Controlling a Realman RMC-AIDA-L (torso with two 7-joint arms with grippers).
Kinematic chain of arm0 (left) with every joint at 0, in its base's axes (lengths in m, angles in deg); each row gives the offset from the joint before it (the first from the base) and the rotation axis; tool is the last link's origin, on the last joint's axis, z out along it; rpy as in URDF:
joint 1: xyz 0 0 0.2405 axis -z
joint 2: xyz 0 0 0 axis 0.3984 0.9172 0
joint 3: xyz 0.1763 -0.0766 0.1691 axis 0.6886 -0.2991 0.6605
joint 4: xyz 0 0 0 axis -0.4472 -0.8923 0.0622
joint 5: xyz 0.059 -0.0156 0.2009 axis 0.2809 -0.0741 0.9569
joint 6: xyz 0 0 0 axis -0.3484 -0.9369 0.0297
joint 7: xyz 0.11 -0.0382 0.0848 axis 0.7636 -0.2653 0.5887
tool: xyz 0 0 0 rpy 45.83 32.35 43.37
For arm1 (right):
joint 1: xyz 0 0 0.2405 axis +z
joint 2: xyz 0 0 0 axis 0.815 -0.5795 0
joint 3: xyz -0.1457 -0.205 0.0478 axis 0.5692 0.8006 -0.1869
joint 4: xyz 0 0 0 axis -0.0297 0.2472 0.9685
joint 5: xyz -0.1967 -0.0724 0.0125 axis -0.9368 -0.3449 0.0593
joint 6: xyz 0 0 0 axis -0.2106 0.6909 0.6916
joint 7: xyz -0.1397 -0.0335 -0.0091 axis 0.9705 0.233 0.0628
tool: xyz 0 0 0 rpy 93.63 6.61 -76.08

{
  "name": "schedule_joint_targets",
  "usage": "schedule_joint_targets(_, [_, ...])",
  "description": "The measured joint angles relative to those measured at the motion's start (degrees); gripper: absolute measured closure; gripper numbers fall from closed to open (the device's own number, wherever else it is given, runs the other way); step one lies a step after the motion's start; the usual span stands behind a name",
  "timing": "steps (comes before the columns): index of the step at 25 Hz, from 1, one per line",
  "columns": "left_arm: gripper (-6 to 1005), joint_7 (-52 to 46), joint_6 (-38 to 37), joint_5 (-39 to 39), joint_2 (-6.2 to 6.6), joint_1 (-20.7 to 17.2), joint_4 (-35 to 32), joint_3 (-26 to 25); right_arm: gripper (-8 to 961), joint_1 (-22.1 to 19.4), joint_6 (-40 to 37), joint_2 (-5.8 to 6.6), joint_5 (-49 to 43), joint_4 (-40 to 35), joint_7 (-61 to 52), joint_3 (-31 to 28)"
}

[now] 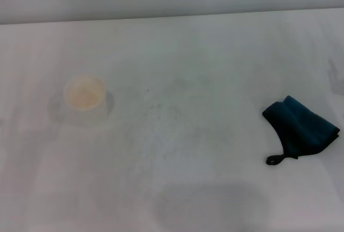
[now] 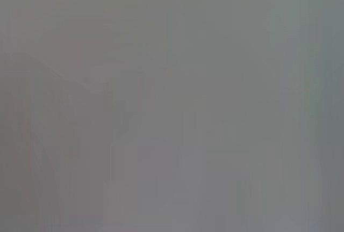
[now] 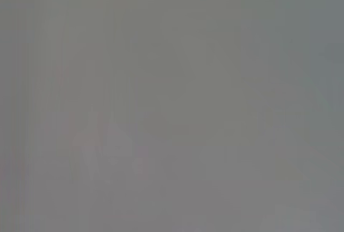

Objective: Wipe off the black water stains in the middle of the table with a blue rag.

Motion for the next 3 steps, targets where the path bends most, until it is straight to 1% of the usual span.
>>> schedule_joint_targets(3, [123,0.2,0.0,-0.2,0.00,0.1,0.0,-0.1,551,0.7,-1.9,0.00,0.4,-0.5,-0.1,0.0])
